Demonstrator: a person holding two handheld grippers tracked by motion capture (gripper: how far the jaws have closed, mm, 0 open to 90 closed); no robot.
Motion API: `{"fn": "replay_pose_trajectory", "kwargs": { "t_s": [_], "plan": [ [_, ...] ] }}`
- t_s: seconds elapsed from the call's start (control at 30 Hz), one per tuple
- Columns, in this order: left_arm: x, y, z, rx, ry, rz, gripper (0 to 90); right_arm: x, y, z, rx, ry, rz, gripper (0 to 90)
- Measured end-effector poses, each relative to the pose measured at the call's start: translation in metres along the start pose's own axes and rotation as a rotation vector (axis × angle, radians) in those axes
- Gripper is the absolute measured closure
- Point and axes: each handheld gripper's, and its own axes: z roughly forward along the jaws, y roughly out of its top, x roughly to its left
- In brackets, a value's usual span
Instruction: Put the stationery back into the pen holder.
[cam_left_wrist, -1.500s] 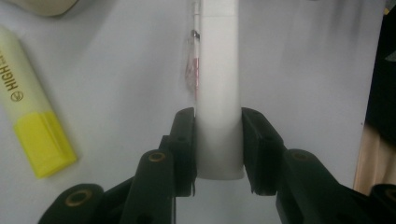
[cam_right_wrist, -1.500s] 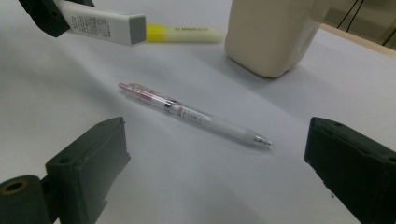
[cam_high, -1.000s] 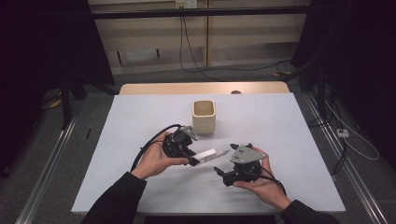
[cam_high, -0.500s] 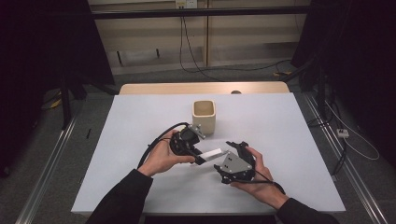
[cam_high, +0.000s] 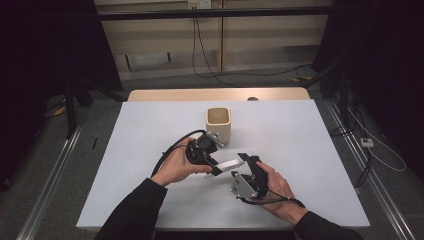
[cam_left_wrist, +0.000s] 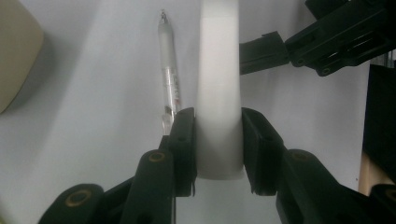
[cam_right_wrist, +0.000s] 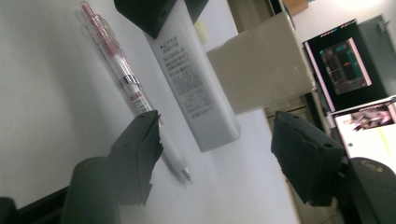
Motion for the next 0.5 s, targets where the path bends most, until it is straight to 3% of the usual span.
{"fn": "replay_pose_trajectory", "kwargs": {
  "t_s": [0.07,0.17,0.23,0.5],
  "plan": [
    [0.001,0.001,0.001,0.005,-0.003,0.001,67.5,0.002,0.0,0.0,-0.009,-0.014,-0.06,38.5],
    [0.001,0.002,0.003,0.003,-0.009,-0.005,67.5,0.007,0.002,0.001,-0.003,-0.01,-0.086,41.7],
    [0.002,0.003,0.004,0.011,-0.017,-0.005,67.5,0.008,0.002,0.001,-0.005,-0.013,-0.132,45.1],
    [0.001,0.008,0.008,0.022,-0.024,0.007,67.5,0.014,0.004,0.001,-0.01,-0.045,-0.204,53.6]
  ]
}}
